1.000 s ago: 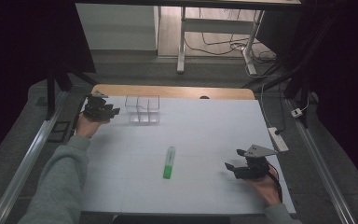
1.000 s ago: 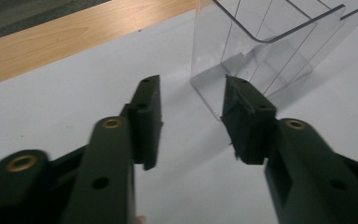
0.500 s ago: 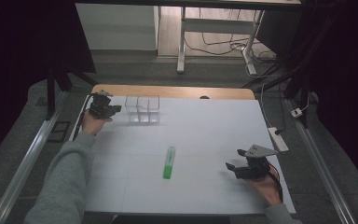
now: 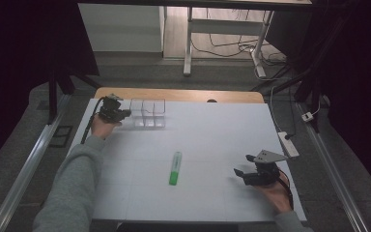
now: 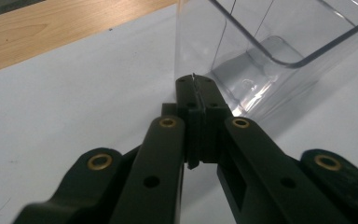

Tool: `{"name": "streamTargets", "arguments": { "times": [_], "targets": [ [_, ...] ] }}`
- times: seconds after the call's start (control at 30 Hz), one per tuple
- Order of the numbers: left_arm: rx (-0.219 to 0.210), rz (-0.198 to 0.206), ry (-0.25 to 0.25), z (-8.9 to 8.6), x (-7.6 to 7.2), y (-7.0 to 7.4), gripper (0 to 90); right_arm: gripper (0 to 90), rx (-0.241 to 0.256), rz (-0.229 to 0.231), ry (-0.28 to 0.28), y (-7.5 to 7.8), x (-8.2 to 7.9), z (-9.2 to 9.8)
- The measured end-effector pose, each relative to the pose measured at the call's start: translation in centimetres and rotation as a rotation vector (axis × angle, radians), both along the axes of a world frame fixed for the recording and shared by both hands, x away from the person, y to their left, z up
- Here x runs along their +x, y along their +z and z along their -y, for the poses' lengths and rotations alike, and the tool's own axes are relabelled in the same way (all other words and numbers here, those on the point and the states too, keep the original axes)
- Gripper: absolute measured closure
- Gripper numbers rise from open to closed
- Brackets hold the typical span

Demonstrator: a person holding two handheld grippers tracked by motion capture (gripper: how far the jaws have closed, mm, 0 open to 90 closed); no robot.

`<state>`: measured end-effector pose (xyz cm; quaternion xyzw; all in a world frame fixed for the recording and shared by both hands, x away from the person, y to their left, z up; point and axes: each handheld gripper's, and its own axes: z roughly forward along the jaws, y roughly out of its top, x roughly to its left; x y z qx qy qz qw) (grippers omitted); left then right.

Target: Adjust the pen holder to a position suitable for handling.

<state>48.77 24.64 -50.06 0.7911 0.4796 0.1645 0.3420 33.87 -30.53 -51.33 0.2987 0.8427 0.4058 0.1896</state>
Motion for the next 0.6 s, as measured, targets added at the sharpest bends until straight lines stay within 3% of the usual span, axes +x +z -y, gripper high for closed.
{"name": "streamTargets", "arguments": {
  "times": [0.3,0.6],
  "targets": [
    [0.011,0.004,0.005,0.14,0.25,0.14,89.4,23.4,-0.002,-0.005,-0.001,-0.07,0.01,-0.02],
    [0.008,0.014,-0.021,0.84,0.41,0.15,89.4,23.4,-0.007,-0.005,0.003,-0.13,0.02,-0.05]
  ]
}}
